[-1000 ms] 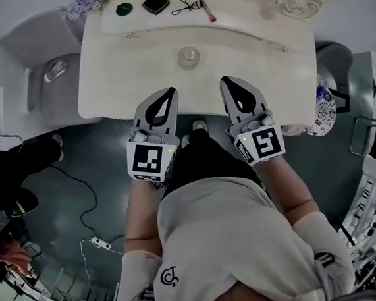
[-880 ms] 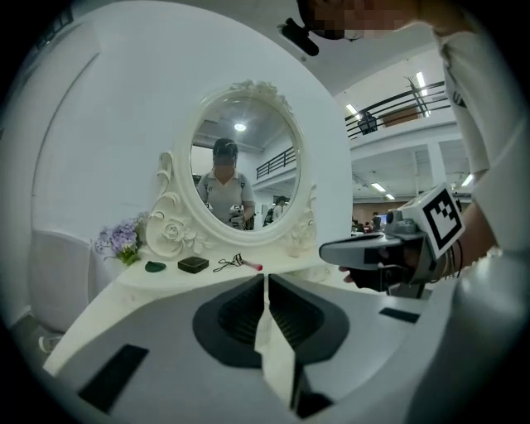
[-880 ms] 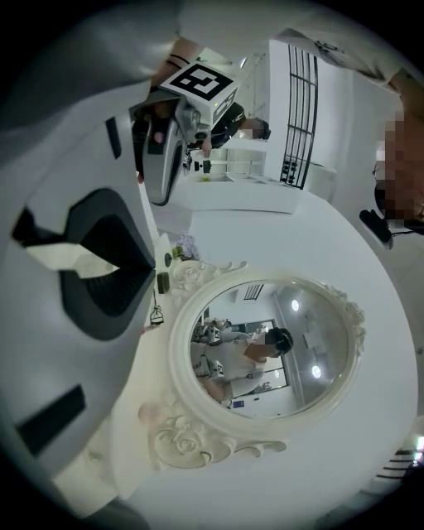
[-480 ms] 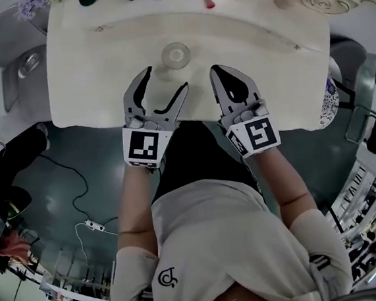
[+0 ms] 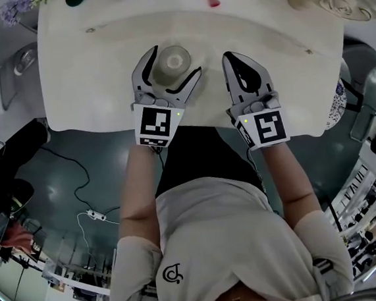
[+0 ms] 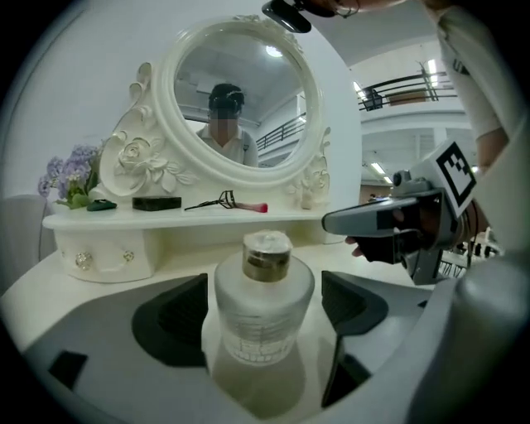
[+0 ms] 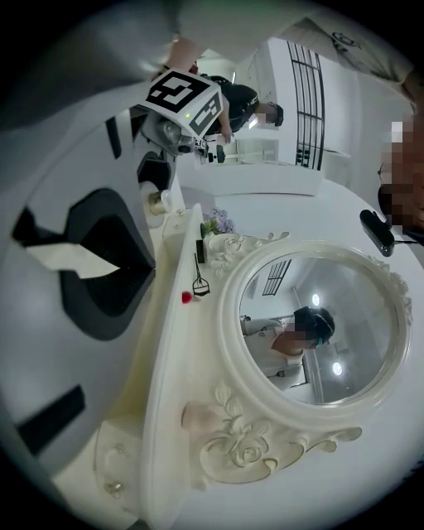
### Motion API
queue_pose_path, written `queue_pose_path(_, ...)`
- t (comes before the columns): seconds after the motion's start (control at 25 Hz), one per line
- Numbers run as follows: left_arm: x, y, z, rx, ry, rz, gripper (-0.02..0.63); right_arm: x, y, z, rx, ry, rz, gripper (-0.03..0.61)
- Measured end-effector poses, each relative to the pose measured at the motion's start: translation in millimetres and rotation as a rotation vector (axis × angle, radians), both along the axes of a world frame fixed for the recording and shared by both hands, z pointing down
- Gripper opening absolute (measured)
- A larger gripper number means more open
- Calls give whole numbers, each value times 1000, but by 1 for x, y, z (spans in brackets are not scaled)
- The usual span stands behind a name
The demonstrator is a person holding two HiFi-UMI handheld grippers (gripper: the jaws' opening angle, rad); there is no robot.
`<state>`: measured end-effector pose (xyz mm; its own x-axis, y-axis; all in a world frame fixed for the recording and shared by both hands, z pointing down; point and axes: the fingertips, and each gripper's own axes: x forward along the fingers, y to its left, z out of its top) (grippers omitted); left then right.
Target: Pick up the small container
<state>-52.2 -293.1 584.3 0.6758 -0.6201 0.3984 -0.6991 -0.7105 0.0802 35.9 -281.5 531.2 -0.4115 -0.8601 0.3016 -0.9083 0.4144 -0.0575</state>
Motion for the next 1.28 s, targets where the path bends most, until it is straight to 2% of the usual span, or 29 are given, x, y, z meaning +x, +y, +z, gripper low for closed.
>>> queue_pose_path(0.2, 7, -8, 8, -9, -43, 23, 430, 5, -3, 5, -21, 16, -10, 6)
queue_pose_path(0.32, 9, -11, 16, -34, -104, 24, 420, 5, -5, 6, -27, 7, -24, 6)
queue_pose_path(0.4, 7, -13, 20, -41, -134, 6, 363, 6, -6, 4, -27, 3, -31, 6)
queue_pose_path(0.92, 0, -12, 9, -37, -114, -29, 351, 9, 3, -10, -25, 8, 4, 6)
queue_pose_path(1.28, -13, -1, -70, 36, -72, 12, 351, -1, 15, -56, 25, -2, 72, 6)
